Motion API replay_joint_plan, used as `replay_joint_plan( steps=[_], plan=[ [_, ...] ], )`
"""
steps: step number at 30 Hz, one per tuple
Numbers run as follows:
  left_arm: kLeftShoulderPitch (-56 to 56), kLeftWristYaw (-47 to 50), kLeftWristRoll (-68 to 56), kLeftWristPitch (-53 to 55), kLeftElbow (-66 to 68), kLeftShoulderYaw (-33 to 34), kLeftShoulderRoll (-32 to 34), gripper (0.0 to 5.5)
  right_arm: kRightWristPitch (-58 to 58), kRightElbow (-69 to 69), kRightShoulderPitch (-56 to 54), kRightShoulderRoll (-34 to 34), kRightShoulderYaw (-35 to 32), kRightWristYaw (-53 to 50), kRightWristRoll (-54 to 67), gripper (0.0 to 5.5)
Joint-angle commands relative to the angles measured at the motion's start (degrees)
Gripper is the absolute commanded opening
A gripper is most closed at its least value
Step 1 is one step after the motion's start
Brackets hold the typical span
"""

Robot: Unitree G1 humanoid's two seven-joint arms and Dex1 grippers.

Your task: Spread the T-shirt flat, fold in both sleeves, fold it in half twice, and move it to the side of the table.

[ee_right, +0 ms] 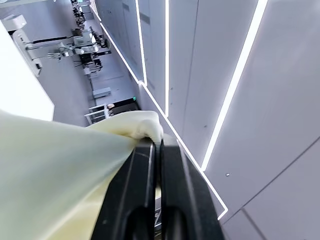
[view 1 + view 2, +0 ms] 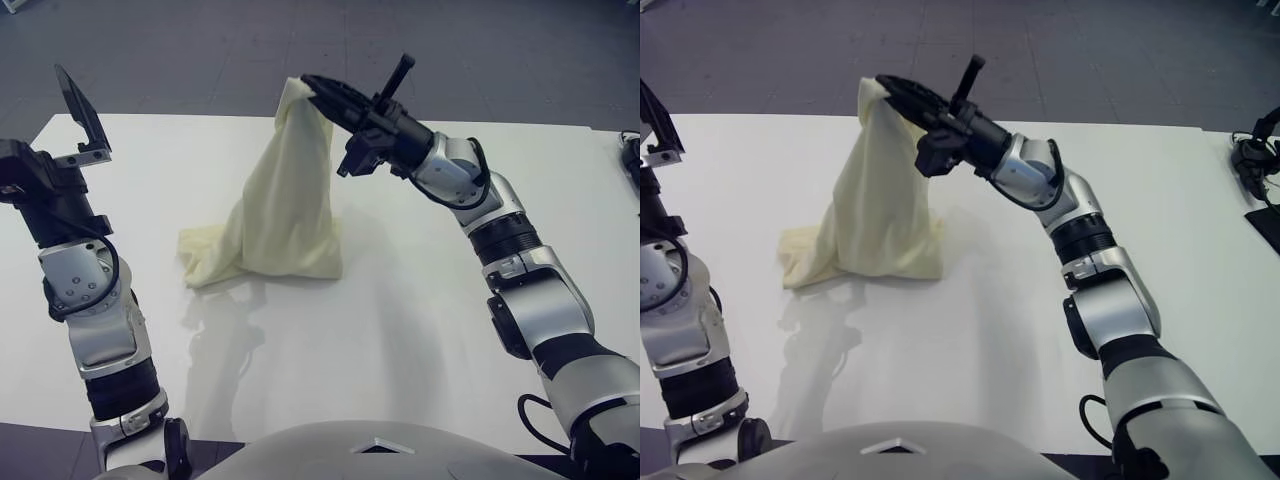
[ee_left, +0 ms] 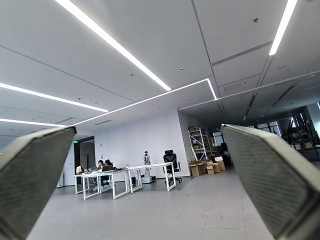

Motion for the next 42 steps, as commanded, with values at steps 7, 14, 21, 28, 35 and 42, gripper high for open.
replay_joint_plan(
  steps=[7, 14, 21, 28, 35, 42],
  plan=[
    [2.52, -17.33, -6.12, 1.15, 2.42, -3.5, 8.37, 5.4, -1.57, -30.05, 30.61, -14.86, 23.8, 25.32, 18.38, 0.02],
    [7.81, -27.45, -3.76, -1.6, 2.9, -7.38, 13.64, 5.4, 10.49, -39.38, 42.61, -30.8, 24.92, 39.85, 26.86, 0.02],
    [7.32, -36.83, 2.49, -6.57, 6.26, -17.03, 18.62, 5.4, 15.98, -41.08, 45.62, -30.88, 24.05, 46.56, 26.28, 0.02],
    [4.64, -54.02, 5.06, -7.36, 7.8, -30.41, 26.22, 5.4, 20.09, -38.16, 48.22, -31.96, 22.48, 49.58, 20.5, 0.02],
    [0.01, -58.16, 14.27, -11.63, 9.68, -37.1, 28.91, 5.4, 19.64, -37.55, 48.94, -30.26, 19.77, 48.96, 19.52, 0.02],
    [0.5, -56.96, 17.49, -14.57, 10.9, -37.06, 30.38, 5.4, 19.42, -37.68, 49.57, -29.04, 18.74, 49.01, 19.06, 0.02]
  ],
)
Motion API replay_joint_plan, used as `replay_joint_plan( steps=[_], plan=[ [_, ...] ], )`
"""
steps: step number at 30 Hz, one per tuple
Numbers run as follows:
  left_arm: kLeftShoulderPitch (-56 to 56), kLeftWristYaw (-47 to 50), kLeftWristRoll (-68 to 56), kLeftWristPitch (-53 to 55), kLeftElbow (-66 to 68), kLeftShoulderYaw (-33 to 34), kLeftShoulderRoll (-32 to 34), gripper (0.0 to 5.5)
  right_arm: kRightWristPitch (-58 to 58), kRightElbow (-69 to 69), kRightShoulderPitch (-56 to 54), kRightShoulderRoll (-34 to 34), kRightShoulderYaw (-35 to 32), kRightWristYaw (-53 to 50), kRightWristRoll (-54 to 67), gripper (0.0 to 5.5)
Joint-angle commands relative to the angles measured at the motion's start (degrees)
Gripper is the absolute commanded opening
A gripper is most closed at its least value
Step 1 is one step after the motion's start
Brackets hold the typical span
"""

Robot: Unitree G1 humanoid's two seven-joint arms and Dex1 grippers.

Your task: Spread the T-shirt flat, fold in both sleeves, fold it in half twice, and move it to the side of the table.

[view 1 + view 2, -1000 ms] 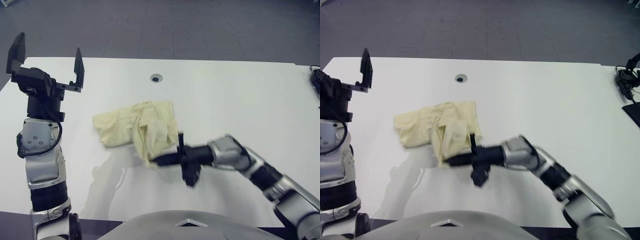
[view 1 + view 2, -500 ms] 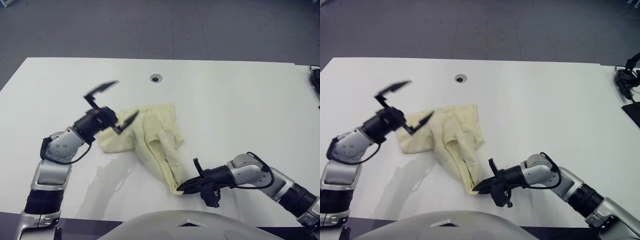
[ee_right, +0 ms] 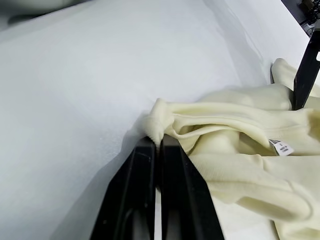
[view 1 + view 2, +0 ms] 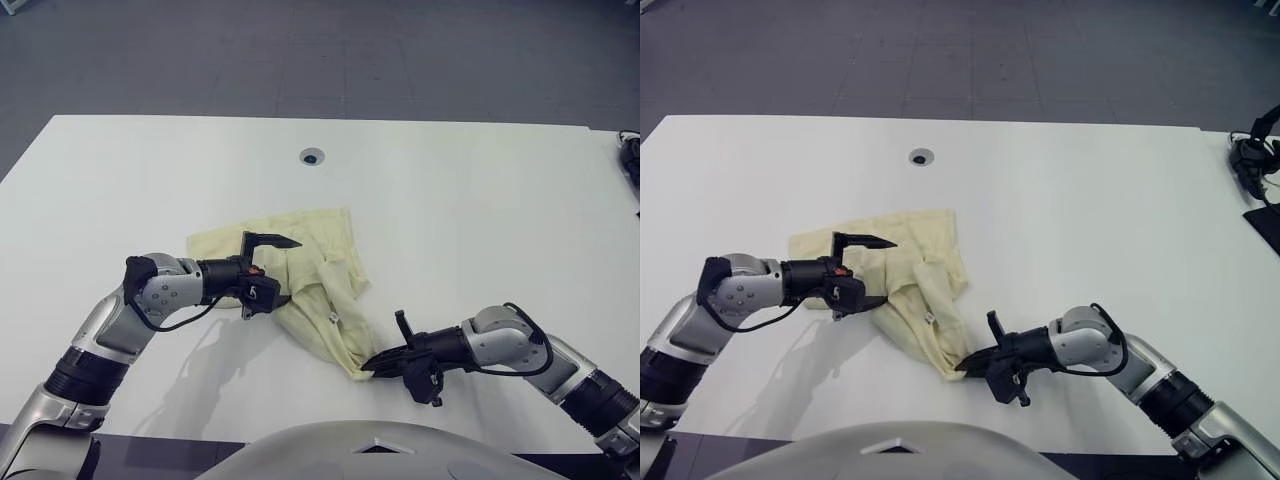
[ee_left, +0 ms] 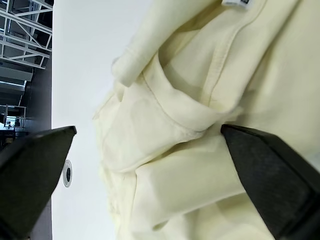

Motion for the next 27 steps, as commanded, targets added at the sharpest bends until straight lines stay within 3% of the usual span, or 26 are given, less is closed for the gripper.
replay_joint_plan(
  steps=[1, 7, 27],
  plan=[
    [0.32, 1.52, 1.37, -1.22, 0.79, 0.27, 0.81, 5.4, 1.23, 1.59, 1.02, 0.26, -0.51, 0.81, -3.04, 0.02],
    [0.01, 3.43, 2.68, -2.23, 2.11, -1.16, -0.67, 5.4, 0.54, 2.36, 1.07, 0.94, -1.31, 0.98, -3.41, 0.02],
    [1.06, 3.89, 3.37, -4.03, 3.08, -4.2, -1.67, 1.96, -0.34, 3.05, 1.12, 1.19, -2.36, 1.21, -3.65, 0.0]
  ],
)
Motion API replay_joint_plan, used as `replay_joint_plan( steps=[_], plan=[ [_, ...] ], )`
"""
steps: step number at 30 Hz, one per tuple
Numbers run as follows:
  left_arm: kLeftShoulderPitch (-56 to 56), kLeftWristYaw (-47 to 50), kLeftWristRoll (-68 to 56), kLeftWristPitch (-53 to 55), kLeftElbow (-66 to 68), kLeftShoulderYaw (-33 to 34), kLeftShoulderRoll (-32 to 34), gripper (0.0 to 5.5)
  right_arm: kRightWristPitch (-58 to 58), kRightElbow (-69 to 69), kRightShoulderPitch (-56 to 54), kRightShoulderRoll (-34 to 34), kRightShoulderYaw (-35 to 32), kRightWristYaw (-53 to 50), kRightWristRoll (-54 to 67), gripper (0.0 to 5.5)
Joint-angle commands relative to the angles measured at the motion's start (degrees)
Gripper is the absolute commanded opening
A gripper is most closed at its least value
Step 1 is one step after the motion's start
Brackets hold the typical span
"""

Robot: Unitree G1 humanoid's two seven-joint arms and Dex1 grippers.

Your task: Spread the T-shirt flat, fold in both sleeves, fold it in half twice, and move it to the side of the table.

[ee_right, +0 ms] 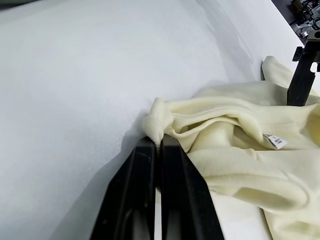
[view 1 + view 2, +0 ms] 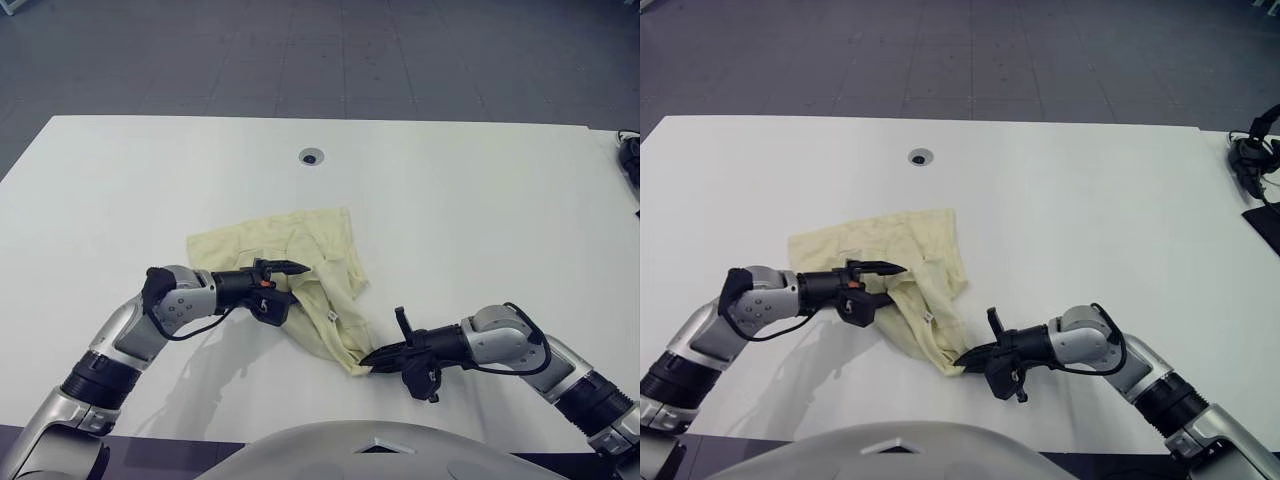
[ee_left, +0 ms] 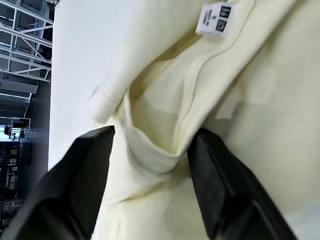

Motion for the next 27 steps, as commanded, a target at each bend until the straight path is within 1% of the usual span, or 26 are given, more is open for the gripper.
replay_joint_plan(
  steps=[1, 8, 12, 18, 22, 23, 27],
  plan=[
    [0.03, -0.48, 0.95, -0.21, 0.81, -0.71, 0.93, 1.82, 1.41, 1.42, 0.73, -0.51, -0.35, 1.1, -2.51, 0.0],
    [-0.29, -0.12, 1.27, -0.56, 1.77, -0.52, 1.14, 0.57, 1.4, 1.46, 0.24, -0.33, -0.54, 1.31, -2.22, 0.0],
    [-0.74, 1.07, 0.59, -0.58, 1.46, 1.55, 1.64, 0.01, 1.42, 1.6, 0.18, -0.07, -1.07, 0.98, -1.78, 0.0],
    [-0.5, 4.02, -4.38, 0.24, -6.06, 8.79, 1.91, 0.01, 0.64, 2.61, -0.47, 1.79, -3.5, -1.44, -0.97, 0.0],
    [5.55, 1.97, -6.69, 2.45, -12.8, 12.52, 5.59, 0.01, 1.31, 1.38, 0.57, 2.46, -4.82, -2.19, 1.22, 0.0],
    [7.84, 1.35, -7.38, 3.1, -14.25, 13.29, 6.55, 0.0, 2.0, 0.45, 1.14, 2.62, -5.14, -2.39, 2.14, 0.3],
    [17.92, 0.55, -6.84, 4.36, -18.69, 17.51, 9.51, 0.0, 3.32, -1.62, 2.74, 3.27, -6.41, -3.52, 3.17, 0.85]
  ],
)
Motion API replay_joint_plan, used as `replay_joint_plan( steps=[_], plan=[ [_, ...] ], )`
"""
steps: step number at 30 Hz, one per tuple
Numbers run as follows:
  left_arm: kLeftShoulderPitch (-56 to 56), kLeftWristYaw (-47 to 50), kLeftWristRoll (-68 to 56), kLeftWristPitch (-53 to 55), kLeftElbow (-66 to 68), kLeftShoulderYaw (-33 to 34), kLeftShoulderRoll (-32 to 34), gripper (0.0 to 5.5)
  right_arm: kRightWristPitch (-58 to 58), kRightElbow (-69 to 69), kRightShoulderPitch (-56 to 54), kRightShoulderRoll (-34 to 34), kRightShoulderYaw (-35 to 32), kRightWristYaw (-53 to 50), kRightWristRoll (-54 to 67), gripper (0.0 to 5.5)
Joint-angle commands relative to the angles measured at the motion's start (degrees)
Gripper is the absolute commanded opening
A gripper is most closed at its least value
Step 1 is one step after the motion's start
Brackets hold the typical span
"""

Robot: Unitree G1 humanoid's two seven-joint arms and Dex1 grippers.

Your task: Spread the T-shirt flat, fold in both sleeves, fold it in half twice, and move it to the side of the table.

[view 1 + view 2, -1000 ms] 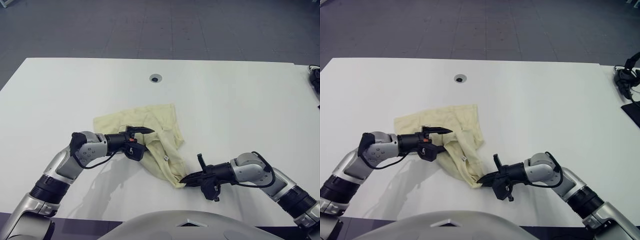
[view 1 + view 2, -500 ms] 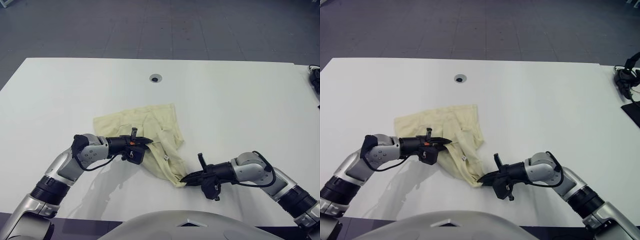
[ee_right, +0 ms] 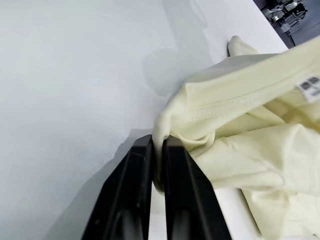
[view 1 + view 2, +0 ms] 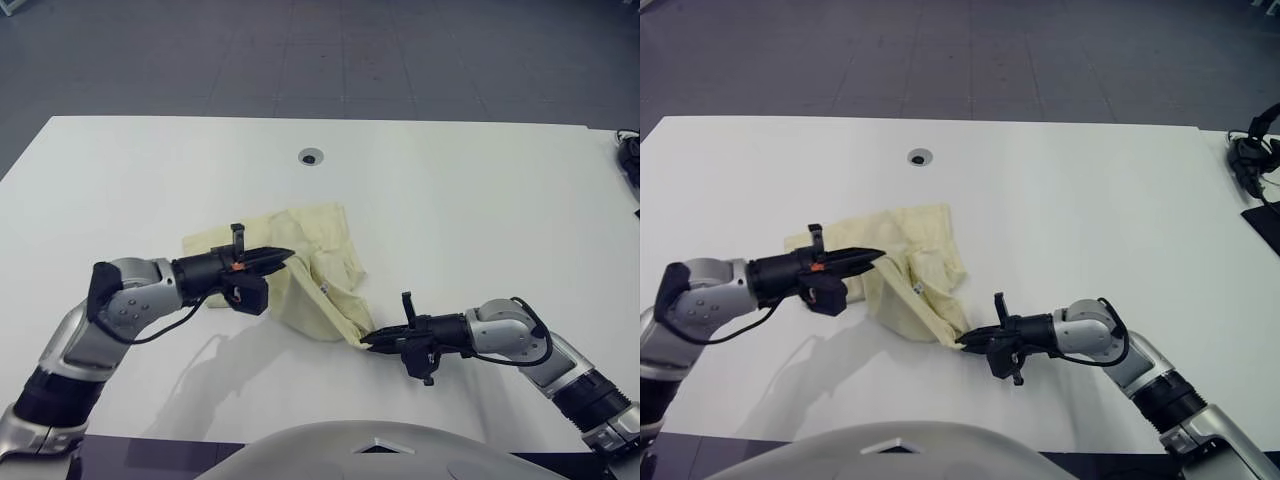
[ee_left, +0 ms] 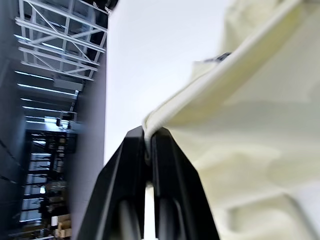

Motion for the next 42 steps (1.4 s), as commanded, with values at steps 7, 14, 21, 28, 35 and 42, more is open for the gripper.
replay_joint_plan(
  steps=[7, 14, 21, 28, 35, 42],
  plan=[
    [26.92, -2.53, 1.66, 2.72, -11.89, 12.63, 4.29, 0.0, 1.98, -3.52, 4.09, 0.72, -3.59, -2.08, 0.6, 1.93],
    [34.95, -2.6, 2.1, 4.19, -17.56, 14.25, 2.36, 0.0, 2.06, -3.96, 5.62, 0.87, -4.57, -2.62, 0.08, 2.99],
    [41.23, -4.27, -1.32, 6.95, -23.81, 14.86, 1.5, 0.0, 1.74, -5.01, 7.92, 0.19, -6.92, -4.54, -1.9, 4.09],
    [43.23, -3.24, 1.13, 7.67, -23.77, 13.16, -0.68, 0.0, 1.32, -11.7, 16.02, 1.35, -11.25, -10.97, -4.79, 5.12],
    [45.22, -0.11, 4.99, 6.24, -22.15, 12.18, -3.97, 0.0, -0.51, -14.81, 26.23, 3.33, -11.55, -17.18, -9.7, 5.38],
    [44.6, 0.29, 6.03, 6.17, -22.23, 11.36, -4.62, 0.0, 2.5, -16.09, 28.26, 5.82, -10.34, -19.11, -9.93, 4.73]
  ],
)
